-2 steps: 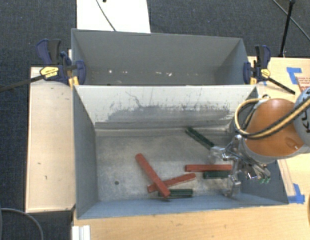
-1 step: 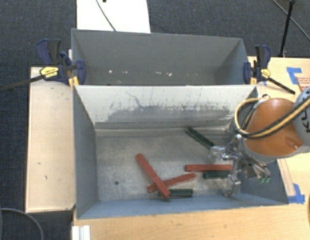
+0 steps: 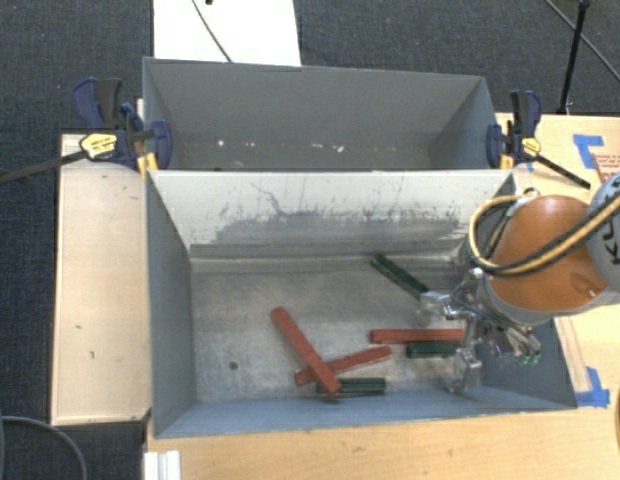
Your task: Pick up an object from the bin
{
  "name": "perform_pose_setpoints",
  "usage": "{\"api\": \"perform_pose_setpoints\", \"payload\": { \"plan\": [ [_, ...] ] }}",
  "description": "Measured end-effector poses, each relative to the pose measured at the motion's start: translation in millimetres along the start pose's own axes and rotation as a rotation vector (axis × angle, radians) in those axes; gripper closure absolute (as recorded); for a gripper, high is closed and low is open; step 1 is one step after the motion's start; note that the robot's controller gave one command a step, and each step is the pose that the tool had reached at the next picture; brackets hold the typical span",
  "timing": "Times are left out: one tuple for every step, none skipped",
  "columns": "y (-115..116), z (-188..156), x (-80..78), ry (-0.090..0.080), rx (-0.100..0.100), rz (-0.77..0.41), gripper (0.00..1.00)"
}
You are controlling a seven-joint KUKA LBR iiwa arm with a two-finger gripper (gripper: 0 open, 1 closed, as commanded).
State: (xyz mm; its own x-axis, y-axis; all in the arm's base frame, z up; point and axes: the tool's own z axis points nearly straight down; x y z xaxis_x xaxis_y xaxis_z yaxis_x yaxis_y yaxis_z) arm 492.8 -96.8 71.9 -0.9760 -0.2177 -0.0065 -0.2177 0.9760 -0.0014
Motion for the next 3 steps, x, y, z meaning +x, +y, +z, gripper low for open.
{"api": "perform_pose_setpoints", "payload": {
  "plan": [
    [0,0,-0.1,0.000,0.000,-0.001,1.00],
    [-1,-58,-2.2,-0.001,0.001,0.001,1.00],
    [-1,-122,-4.6,-0.002,0.002,0.003,1.00]
  ]
}}
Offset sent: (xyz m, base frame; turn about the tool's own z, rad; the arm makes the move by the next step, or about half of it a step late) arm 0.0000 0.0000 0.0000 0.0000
